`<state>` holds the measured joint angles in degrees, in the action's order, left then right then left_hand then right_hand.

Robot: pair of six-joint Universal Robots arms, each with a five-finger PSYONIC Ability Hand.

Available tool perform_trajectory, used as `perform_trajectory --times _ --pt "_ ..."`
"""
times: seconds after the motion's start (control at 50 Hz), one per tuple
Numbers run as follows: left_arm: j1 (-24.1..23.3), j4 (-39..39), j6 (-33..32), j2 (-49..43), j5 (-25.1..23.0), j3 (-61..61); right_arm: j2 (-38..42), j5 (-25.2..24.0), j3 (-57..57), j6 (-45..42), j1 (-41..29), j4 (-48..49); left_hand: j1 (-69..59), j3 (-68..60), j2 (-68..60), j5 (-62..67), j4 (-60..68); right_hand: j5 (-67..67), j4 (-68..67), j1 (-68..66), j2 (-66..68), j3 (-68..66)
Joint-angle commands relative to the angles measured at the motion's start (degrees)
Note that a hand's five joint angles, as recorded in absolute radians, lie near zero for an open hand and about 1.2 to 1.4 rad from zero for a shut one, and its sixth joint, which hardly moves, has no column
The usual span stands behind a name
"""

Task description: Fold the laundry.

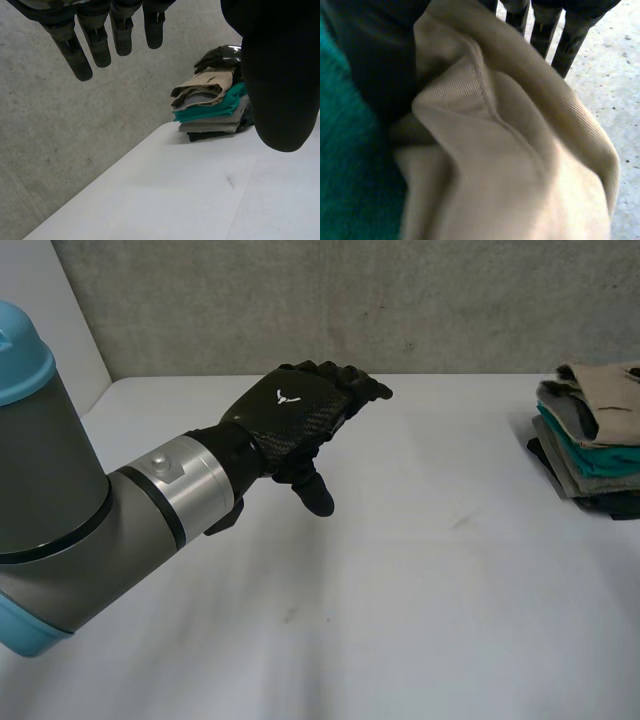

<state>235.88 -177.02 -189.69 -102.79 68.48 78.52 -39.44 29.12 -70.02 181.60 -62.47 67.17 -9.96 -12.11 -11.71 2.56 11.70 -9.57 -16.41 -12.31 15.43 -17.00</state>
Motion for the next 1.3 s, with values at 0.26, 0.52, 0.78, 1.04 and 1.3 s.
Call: perform_trajectory --times 0.26,0.52,0.78,1.04,1.3 --pt "-0.68 -0.08 0.03 0.66 -0.1 -0.12 -16.28 2.78 1.37 -0.2 3.76 -28.05 -1.6 0.55 0.15 -1.0 -0.14 9.57 6.41 2.31 -5.43 7.0" --pt "-0.6 -0.17 0.03 1.89 -0.01 -1.26 -25.68 15.24 8.05 -12.76 11.94 -46.07 -1.44 0.72 0.31 -1.17 -0.31 9.57 6.41 2.31 -5.43 7.0" --pt "3.08 -4.46 4.86 9.26 14.73 -8.47 -39.3 35.21 8.07 -13.65 -6.23 -48.01 -1.27 0.88 0.48 -1.33 -0.48 9.57 6.41 2.31 -5.43 7.0" --pt "11.0 -4.83 4.68 11.21 17.83 -0.57 -44.59 50.23 -15.65 -12.76 -39.71 -47.22 -0.93 1.22 0.82 -1.67 -0.81 9.57 6.41 2.31 -5.43 7.0" --pt "11.8 -9.75 5.04 9.62 18.01 10.78 -38.78 54.29 -23.41 -12.94 -44.75 -40.89 -0.93 1.22 0.82 -1.67 -0.81 9.57 6.41 2.31 -5.43 7.0"
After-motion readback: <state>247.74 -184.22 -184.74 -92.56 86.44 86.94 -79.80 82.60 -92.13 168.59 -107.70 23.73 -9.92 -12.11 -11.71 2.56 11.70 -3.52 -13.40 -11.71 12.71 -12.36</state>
